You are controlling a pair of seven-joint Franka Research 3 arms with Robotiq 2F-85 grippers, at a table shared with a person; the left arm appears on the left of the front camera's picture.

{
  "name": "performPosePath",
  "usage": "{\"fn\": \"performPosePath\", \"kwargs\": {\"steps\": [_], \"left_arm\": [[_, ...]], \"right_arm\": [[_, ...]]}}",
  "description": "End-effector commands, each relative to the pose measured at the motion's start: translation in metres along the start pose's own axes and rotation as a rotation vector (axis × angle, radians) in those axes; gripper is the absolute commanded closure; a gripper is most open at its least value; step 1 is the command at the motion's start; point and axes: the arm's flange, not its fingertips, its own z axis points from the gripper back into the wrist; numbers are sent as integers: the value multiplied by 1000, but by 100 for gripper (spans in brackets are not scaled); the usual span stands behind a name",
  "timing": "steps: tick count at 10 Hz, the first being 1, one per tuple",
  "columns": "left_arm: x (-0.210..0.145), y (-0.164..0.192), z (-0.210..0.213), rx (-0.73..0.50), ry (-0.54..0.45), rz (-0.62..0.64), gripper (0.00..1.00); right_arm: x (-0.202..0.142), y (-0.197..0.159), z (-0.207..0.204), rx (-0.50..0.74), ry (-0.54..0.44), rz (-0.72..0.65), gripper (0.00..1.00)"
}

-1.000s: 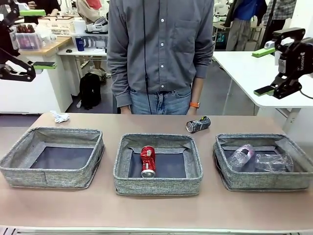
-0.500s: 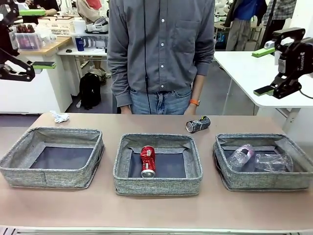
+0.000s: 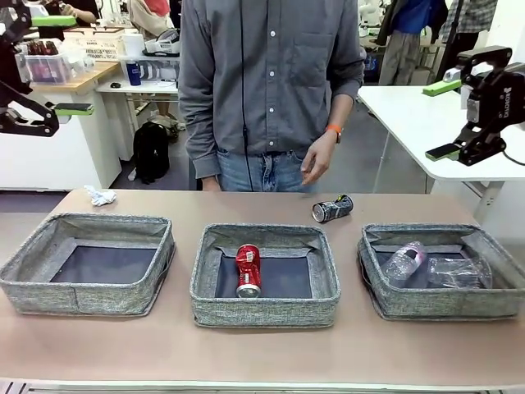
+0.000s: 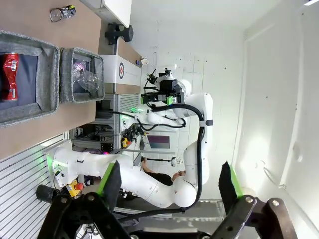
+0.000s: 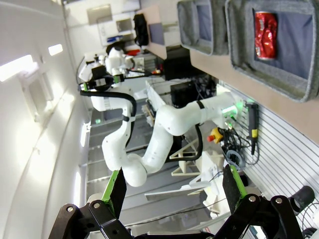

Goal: Sort the waste into the appropriate baskets.
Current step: Pick up the waste item pointed out by the person.

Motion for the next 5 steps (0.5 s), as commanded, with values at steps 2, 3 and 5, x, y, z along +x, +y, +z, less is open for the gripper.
{"fn": "performPosePath", "kwargs": {"steps": [2, 3, 5], "left_arm": [[-1, -4, -3, -17, 1, 5, 0], [-1, -4, -3, -17, 1, 5, 0], [-1, -4, -3, -17, 1, 5, 0]], "right_arm": [[1, 4, 1, 9, -2, 5, 0], [1, 4, 1, 9, -2, 5, 0], [1, 4, 1, 9, -2, 5, 0]]}}
